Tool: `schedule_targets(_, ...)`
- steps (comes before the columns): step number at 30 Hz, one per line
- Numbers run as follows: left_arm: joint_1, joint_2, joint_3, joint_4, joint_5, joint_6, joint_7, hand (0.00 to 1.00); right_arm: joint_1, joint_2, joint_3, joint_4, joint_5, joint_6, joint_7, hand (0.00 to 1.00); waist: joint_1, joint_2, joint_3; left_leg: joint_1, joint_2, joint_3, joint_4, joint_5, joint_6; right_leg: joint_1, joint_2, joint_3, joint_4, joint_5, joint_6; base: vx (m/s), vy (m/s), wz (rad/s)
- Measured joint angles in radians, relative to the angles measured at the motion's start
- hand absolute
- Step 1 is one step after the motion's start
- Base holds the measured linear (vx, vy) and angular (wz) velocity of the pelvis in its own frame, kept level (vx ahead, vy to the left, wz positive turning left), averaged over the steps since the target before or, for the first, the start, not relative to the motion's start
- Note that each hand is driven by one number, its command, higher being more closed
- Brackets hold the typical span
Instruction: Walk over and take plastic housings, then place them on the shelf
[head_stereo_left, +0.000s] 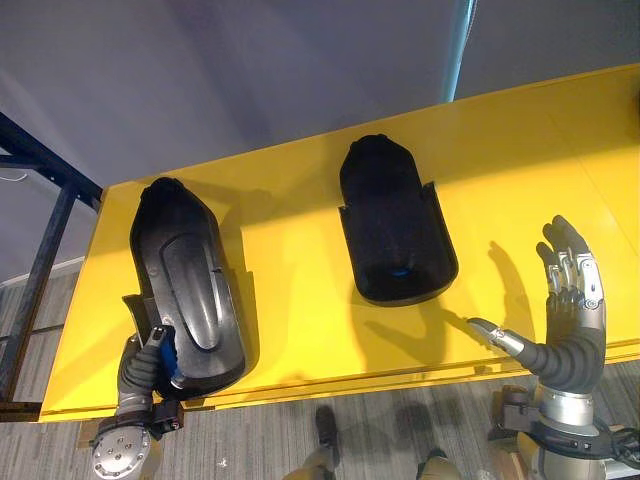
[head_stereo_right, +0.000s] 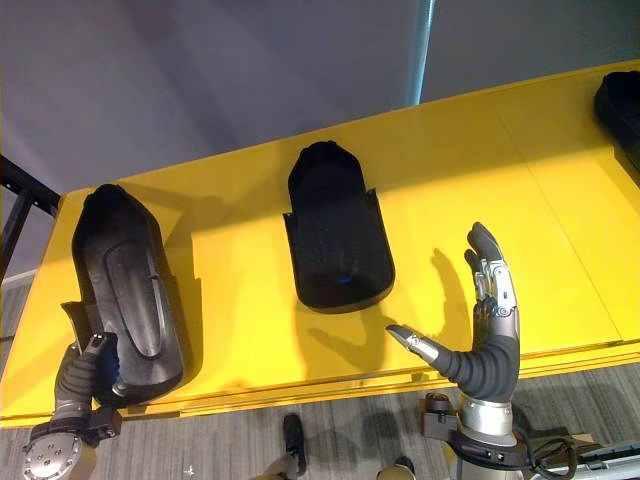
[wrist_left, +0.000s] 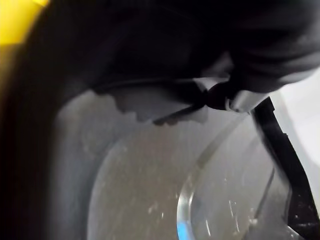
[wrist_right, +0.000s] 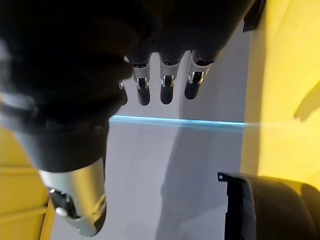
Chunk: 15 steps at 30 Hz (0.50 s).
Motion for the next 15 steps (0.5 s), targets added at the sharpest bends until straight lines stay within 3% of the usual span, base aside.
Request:
schedule_targets(7, -0.040, 0.027, 0.007, 0.076, -0.098, 0.017, -0.030, 0.00, 0.001, -0.004, 0.003, -0.035, 0.026, -0.001, 0.022, 0.00, -0.001, 0.000, 0.001, 0.028, 0.007, 0.047, 0.012, -0.028, 0.013, 0.042, -0.003, 0.000, -0.013, 0.000, 0.001, 0.00, 0.004, -0.02)
schedule_targets(15, -0.039, 0.027, 0.007, 0.105, -0.154, 0.019, 0.017, 0.00, 0.023, 0.022, 0.040, -0.031, 0.027, -0.001, 0.020, 0.00, -0.002, -0.006, -0.009, 0.098, 0.015, 0.071, 0.048, -0.065, 0.012, 0.174, -0.005, -0.027, -0.089, 0.008, 0.013, 0.05, 0.010, 0.01)
